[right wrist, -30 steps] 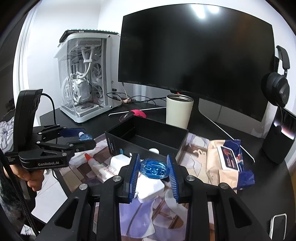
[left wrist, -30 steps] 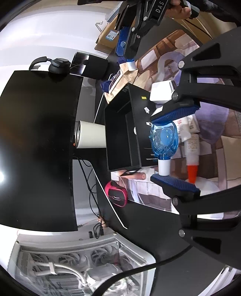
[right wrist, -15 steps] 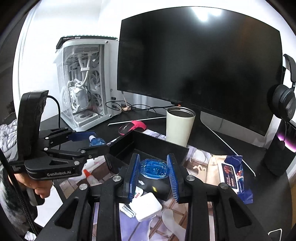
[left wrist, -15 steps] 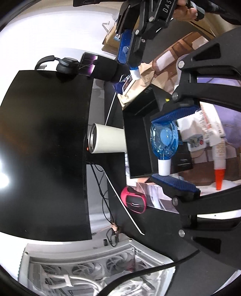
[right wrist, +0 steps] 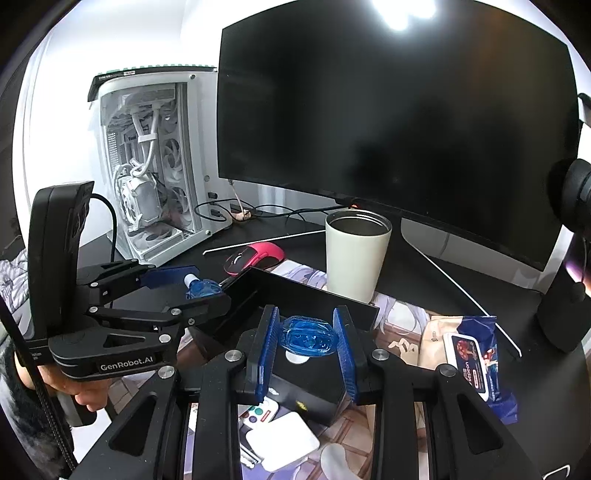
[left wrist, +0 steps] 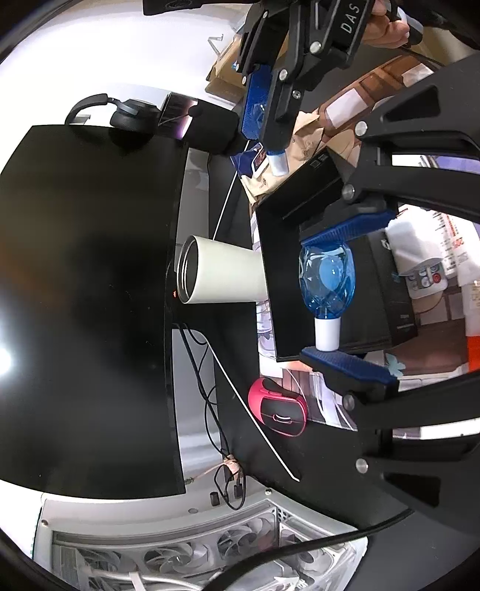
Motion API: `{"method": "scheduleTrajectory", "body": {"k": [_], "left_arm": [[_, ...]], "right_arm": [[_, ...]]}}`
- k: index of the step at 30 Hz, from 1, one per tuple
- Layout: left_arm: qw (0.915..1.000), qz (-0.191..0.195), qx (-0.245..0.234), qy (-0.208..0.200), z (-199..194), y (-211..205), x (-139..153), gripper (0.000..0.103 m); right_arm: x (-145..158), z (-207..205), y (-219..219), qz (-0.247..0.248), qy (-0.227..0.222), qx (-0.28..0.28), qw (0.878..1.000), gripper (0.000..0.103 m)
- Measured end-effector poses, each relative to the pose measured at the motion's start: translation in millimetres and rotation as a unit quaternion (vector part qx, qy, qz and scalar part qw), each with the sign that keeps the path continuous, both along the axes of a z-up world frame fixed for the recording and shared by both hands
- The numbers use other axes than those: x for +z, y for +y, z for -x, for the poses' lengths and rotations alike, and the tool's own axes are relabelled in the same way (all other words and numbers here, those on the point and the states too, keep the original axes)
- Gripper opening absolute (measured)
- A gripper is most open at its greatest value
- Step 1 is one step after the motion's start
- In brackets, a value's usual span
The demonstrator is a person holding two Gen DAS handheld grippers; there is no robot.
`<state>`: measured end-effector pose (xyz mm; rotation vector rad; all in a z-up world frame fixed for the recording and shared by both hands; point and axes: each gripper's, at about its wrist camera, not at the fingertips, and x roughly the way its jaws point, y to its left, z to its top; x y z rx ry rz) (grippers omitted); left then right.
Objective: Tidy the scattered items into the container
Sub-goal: 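Carry both blue bottles over the black box and lower them inside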
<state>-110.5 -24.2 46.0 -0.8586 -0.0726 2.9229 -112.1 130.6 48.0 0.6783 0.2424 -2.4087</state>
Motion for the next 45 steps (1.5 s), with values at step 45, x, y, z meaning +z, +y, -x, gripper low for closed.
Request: {"method": "scheduleTrajectory", "body": {"k": [45], "left_arm": [[0.9984,0.028,0.003,-0.048,51,13,-40,0.055]], "right_arm": [[-47,69,-35,-0.027,-0.084,-0.012,0.996,0.030]]}}
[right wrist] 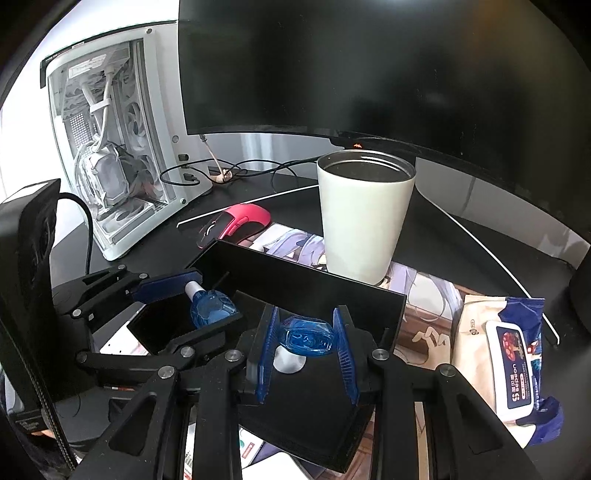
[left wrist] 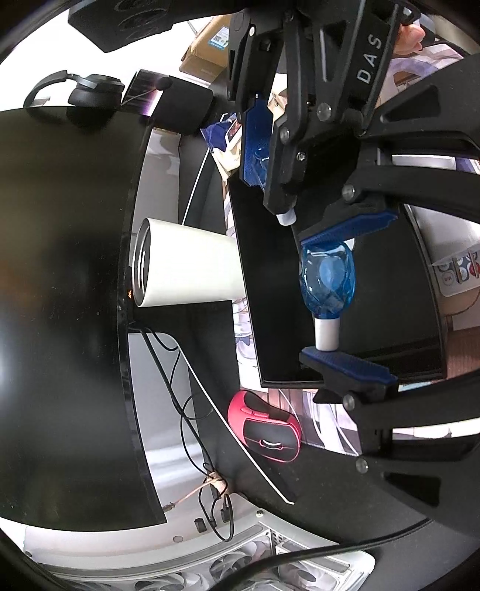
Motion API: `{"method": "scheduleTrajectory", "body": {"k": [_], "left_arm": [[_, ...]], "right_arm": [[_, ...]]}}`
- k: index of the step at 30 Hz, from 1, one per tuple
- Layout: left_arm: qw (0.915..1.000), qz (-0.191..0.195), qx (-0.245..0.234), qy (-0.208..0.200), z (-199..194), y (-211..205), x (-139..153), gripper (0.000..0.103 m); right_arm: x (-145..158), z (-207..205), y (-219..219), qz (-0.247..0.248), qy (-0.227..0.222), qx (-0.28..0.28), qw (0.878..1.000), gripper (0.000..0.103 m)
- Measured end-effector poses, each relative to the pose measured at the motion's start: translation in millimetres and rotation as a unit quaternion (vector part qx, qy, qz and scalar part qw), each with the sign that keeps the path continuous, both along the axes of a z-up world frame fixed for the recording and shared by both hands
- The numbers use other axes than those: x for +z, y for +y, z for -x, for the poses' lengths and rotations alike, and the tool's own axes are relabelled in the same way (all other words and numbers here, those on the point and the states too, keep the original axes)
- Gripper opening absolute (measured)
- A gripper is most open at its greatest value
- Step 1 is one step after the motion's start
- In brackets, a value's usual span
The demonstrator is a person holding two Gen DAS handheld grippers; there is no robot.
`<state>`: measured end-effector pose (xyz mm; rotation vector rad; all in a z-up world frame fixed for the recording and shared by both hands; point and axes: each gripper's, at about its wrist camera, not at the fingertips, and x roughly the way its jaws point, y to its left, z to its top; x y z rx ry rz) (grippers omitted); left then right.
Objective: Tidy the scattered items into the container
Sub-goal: 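Carry both blue bottles over the black box and lower them inside, then open both grippers to release the bottles into the box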
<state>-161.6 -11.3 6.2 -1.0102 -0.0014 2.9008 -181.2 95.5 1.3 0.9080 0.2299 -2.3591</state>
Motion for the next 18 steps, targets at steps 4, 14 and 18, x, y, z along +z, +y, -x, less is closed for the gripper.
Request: {"method": "scheduleTrajectory", "body": {"k": [4,14,18], "left_arm": [[1.0000,0.003,0.001,0.001,3,2,-2,0.055],[1.0000,0.003,0.005,0.003,2,1,-1,0.056],[0.9999,0.004,0.006,0.014,-5,0,4,0.079]], "right_arm": [[-1,2,1,0.002,-0.005,-0.003,1.000,0.030],[0,2,6,0.003,-0.012,-0.004,1.000,0.033],[6,-2,15,0.024,-0.004,-0.009,1.000,0.057]]}}
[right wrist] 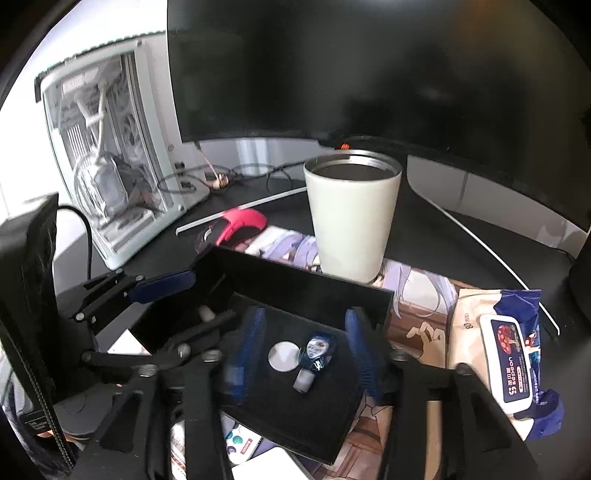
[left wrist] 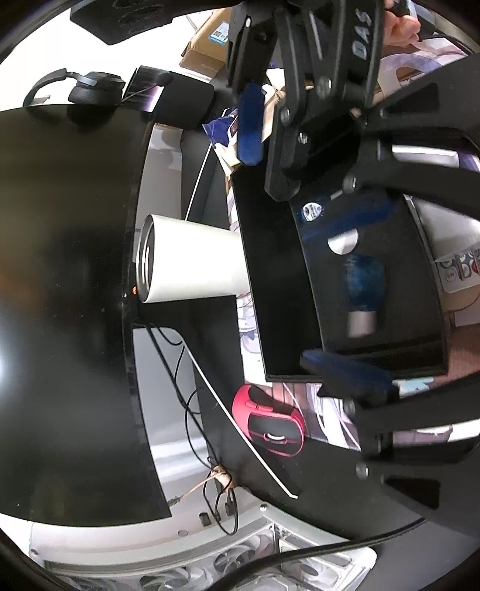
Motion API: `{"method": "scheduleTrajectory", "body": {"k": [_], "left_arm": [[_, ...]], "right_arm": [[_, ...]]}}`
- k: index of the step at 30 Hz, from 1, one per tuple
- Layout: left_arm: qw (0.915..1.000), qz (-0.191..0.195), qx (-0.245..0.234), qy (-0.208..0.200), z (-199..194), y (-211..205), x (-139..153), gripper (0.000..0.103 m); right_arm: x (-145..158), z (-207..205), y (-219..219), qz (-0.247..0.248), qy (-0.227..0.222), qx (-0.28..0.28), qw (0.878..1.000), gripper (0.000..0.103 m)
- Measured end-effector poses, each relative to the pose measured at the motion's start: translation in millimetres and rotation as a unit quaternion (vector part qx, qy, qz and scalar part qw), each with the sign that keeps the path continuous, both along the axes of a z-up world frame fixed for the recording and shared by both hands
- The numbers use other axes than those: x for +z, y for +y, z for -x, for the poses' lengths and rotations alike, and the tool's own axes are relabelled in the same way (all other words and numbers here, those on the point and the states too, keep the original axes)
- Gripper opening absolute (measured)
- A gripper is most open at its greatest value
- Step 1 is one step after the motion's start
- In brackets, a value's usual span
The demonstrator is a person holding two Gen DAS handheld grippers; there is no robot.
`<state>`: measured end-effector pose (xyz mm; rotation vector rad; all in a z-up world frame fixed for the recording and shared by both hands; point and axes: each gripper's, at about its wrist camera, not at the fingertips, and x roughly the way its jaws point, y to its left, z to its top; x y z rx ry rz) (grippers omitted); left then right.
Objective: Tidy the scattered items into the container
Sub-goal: 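Open both grippers to release the bottles into the box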
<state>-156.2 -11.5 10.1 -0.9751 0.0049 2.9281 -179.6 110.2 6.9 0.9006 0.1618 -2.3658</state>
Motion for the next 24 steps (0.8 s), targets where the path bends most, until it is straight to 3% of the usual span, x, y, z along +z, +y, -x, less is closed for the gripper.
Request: {"method": "scheduleTrajectory", "body": {"k": [1,3,6,12,18,24], "left_arm": [[1.0000,-0.004,-0.003,0.004,-3,0,2,0.083],[0.9999,0.001,0.005,0.010,-8,0,5,0.103],[0.9994,0.012,0.023,0.024,-16,-1,10,0.103],[0.9991,-0.007,0.034,0.024,-34,-11,16,0.103],[0.9980,0.010,0.054,0.033,-59,-19,16,0.103],[0.9972,0.034,0.057,0.035,-77,-23,15,0.103]], "right_arm": [[3,-2,3,0.005,0.006,-0.001,1.000,0.065],[7,-6,7,0.010,0.013,-0.001,1.000,0.076],[12,-12,12,0.008,0.020,0.002,1.000,0.079],[13,-20,22,0.006,0.023,0.001,1.000,0.102],[15,-33,39,0.058,0.026,-0.001,0.998,0.103],[21,-52,39,0.053,0.039,0.019,0.998,0.103]]}}
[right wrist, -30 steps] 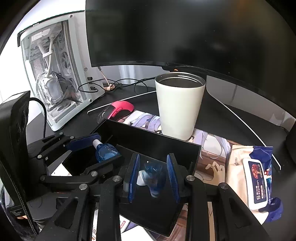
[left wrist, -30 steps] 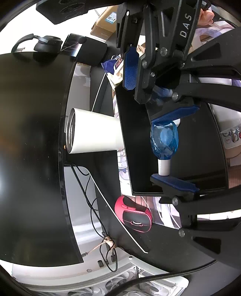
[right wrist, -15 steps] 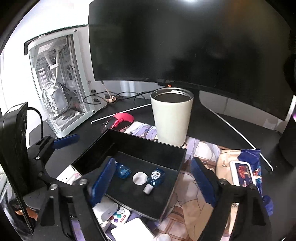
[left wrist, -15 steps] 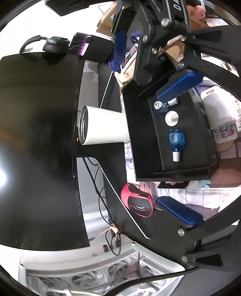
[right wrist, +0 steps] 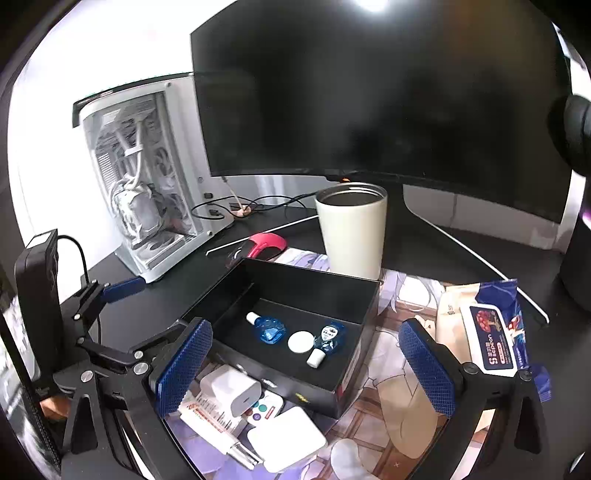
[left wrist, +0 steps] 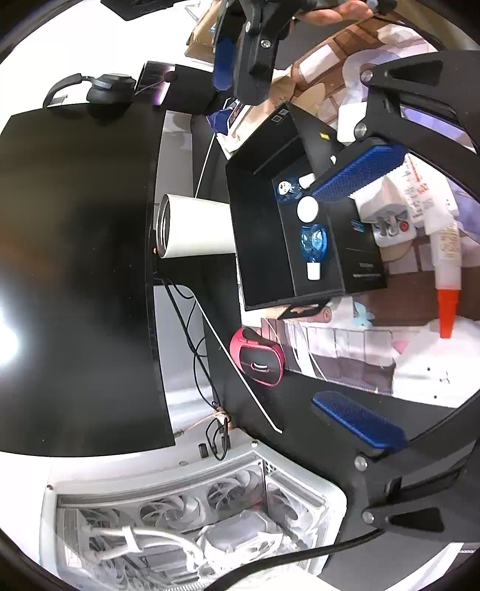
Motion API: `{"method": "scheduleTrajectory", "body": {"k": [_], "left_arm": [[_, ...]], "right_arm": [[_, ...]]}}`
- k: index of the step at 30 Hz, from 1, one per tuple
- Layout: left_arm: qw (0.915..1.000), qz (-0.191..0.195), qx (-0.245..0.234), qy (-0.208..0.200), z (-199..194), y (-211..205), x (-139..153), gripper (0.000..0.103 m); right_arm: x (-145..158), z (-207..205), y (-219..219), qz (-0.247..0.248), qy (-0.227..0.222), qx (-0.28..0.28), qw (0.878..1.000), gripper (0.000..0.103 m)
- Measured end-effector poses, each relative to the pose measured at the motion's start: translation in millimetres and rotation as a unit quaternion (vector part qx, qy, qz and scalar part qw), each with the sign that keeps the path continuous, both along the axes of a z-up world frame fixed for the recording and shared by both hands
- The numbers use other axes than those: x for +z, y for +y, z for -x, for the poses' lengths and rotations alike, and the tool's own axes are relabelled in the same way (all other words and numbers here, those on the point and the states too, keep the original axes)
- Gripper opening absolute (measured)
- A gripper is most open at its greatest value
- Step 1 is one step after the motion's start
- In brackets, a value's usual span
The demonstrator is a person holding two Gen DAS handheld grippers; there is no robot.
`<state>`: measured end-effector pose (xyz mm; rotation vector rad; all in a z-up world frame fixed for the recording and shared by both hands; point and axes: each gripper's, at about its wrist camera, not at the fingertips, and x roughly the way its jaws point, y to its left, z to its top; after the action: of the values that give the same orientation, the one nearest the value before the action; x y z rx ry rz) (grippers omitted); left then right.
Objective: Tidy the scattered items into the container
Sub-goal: 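Open both grippers to release the bottles into the box, then withdraw both grippers from the box and move the right gripper toward the white power brick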
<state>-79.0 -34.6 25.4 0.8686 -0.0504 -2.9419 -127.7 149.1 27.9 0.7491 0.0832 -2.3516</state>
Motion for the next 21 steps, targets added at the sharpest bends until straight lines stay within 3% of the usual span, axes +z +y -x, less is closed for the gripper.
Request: {"method": "scheduleTrajectory", "body": {"k": [12,21], "left_arm": [[0.9997,-0.018,0.016,-0.008,-17,-16,-6,0.103],[0.9988,-0.046,0.018,-0.002,-36,-27,-3,0.103]], "right_arm": [[3,-25,10,-0.010,0.044,-0.007,0.999,0.103],[-7,-43,36,0.003,0.022,-0.025,0.999,0.103]]}}
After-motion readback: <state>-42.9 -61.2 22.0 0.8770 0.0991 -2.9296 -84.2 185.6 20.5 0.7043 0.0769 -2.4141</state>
